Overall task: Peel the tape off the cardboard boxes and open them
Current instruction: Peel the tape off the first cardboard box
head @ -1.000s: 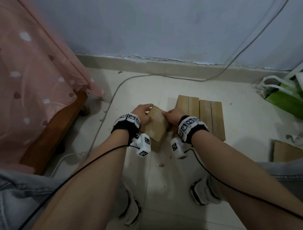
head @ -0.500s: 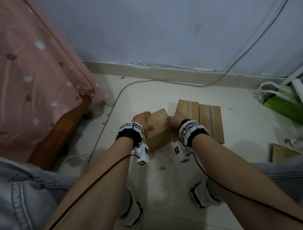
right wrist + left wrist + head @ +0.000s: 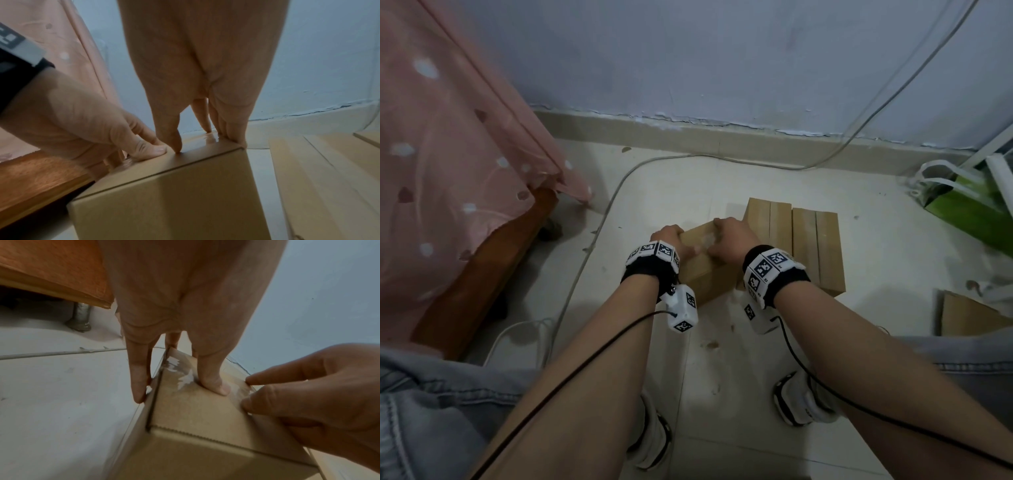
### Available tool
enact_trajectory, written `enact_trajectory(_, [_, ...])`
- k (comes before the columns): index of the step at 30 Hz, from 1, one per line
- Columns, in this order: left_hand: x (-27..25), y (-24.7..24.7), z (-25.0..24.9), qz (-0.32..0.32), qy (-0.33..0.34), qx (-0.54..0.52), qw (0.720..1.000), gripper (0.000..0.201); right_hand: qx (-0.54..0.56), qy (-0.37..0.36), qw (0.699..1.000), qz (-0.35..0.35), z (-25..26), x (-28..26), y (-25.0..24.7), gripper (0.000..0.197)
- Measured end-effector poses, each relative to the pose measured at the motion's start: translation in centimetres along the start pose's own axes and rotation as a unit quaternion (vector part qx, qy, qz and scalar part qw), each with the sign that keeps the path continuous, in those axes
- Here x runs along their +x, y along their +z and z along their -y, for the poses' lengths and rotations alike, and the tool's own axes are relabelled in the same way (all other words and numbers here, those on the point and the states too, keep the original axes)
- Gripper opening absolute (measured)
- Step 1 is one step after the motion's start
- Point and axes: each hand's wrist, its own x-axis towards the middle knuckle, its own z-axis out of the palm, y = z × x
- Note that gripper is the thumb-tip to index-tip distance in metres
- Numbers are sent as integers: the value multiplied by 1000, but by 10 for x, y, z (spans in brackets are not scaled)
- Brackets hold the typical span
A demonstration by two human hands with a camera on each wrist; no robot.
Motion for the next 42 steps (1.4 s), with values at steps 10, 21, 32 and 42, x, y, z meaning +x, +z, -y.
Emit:
enact_trajectory(10, [3,0,-2,11,-8,-6,1000,59,-63,-15,998,8,2,1,3,39])
enact_trajectory(21, [1,-3,-3,20,-14,-8,1000,57,-85,-21,996,12,7,0,3,45])
enact_trajectory(32, [0,-6,-5,24,-17,-3,1000,60,-98,-31,995,14,5,3,3,43])
enact_trajectory(42, [-1,-9,-5,30,-17,-5,999,60,-105,-32,994,7,5,1,-3,21])
